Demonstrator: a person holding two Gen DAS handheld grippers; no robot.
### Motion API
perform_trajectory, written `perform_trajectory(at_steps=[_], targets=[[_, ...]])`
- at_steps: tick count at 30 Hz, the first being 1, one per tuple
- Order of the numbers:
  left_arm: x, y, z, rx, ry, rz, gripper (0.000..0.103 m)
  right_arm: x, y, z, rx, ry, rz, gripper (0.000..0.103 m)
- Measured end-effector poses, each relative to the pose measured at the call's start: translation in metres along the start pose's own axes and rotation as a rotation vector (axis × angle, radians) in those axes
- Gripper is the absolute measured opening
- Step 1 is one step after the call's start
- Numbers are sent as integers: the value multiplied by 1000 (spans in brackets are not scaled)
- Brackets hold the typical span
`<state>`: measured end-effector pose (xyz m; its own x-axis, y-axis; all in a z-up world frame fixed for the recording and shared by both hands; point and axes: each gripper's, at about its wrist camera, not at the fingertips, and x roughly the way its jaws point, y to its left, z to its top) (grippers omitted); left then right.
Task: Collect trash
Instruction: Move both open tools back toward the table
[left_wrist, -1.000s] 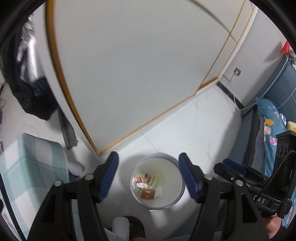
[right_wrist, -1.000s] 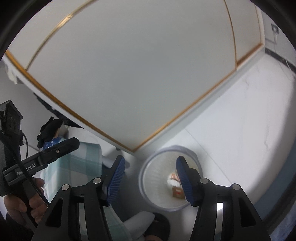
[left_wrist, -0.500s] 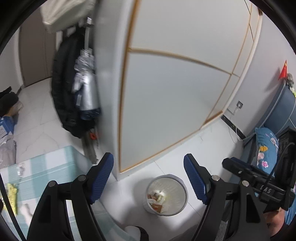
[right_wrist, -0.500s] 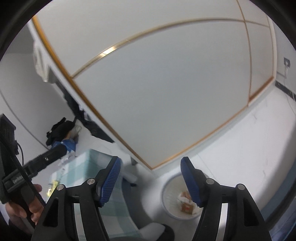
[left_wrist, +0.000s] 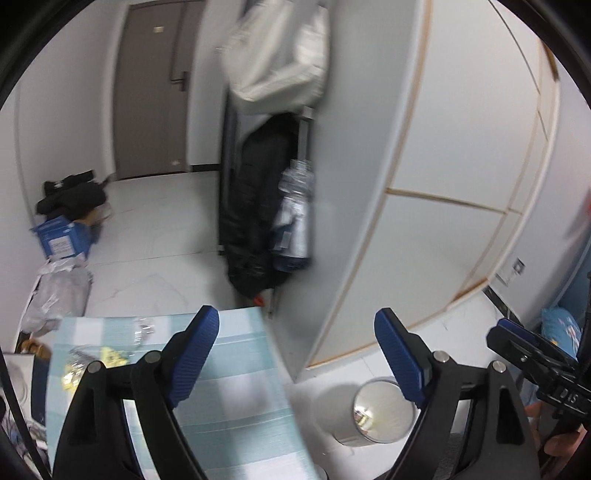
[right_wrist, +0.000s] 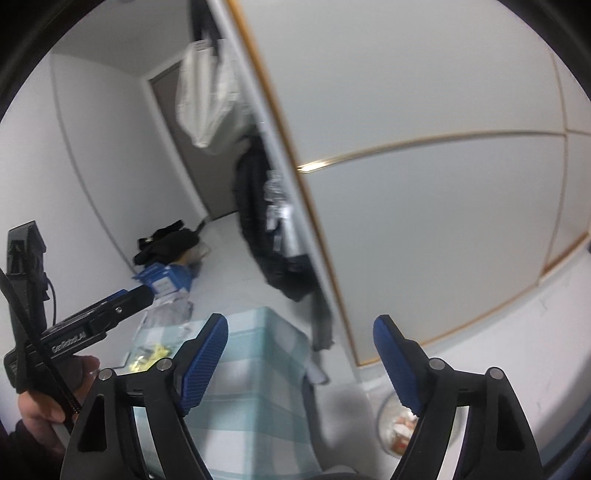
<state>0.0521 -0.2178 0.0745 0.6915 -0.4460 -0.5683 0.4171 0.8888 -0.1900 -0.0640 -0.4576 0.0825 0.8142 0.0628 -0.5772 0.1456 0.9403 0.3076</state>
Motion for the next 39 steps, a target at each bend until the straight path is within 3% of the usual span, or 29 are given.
perform_trajectory(at_steps=[7, 11, 18, 26, 39], targets=[[-34, 45, -2, -44, -58, 88, 85, 4, 66, 7, -109, -12, 84, 85], [-41, 66, -4, -68, -78, 143, 92, 6, 102, 6, -172, -7, 138, 86], [-40, 109, -8, -123, -86, 238, 93, 28, 164, 1, -233, 19, 228, 88], [-43, 148, -21, -193, -85, 277, 93, 58, 205, -12, -281, 65, 301, 88], [-37, 202, -43, -240, -28, 362, 93, 126, 250, -44, -313, 162, 317, 89]])
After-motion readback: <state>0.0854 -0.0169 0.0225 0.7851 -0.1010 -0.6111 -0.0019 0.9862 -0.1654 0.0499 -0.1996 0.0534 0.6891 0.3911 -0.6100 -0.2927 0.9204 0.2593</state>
